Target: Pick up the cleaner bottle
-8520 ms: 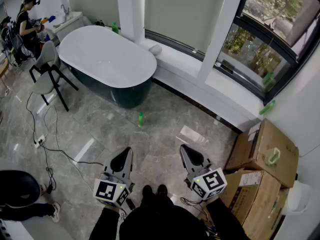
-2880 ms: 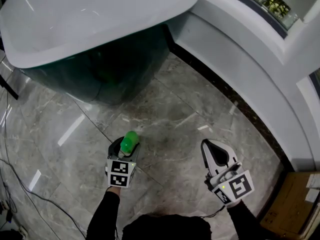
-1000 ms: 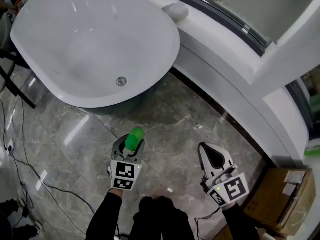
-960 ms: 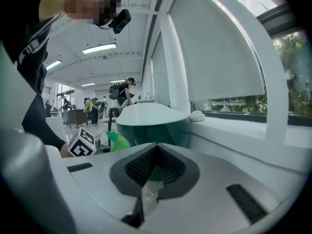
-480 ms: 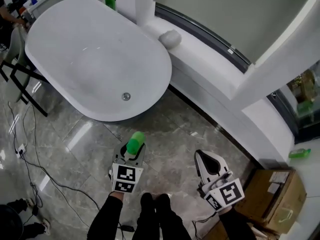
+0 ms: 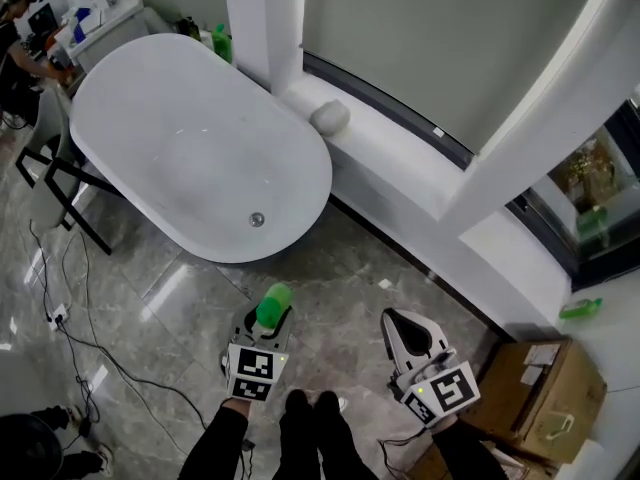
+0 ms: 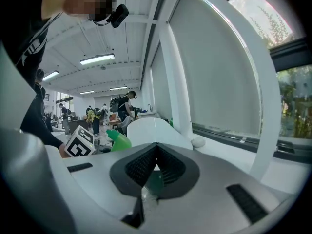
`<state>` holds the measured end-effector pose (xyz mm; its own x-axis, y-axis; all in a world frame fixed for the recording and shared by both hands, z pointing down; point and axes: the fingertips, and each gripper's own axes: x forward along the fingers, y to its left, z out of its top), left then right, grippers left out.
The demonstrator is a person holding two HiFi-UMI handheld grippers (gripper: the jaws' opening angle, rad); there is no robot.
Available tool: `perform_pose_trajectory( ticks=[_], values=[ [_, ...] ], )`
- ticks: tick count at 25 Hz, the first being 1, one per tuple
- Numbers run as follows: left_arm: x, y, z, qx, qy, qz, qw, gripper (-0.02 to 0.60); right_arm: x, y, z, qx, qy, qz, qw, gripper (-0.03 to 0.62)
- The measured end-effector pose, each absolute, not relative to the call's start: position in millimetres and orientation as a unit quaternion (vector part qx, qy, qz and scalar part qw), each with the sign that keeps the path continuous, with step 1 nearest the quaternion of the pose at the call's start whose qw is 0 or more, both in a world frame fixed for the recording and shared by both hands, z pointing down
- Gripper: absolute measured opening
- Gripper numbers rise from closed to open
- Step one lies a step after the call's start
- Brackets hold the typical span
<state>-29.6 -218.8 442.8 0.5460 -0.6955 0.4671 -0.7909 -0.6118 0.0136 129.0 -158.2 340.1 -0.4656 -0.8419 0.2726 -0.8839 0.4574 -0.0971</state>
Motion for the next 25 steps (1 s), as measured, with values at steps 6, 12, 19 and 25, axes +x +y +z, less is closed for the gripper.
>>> perform_pose_trajectory(
  ticks=[6,12,19,25],
  values=[
    [-25.9,-204.8,405.0,0.877,-0.420,0.206,0.108,0.187,130.5,-146.2,304.3,0.514,-0.847,0.103,0.092,0.002],
    [-21.3,-194.8,376.4,0.885,-0.408,0.206,0.093,0.187,120.6,-133.0,275.8,0.507,-0.854,0.091,0.077,0.002],
    [-24.1,-176.5,348.7,0.883,-0.411,0.210,0.089,0.187,111.4,-121.7,252.6,0.500,-0.860,0.066,0.078,0.002],
    [-28.9,-165.0,331.7,0.881,-0.416,0.209,0.088,0.187,114.2,-111.1,236.1,0.503,-0.859,0.059,0.069,0.002]
  ],
)
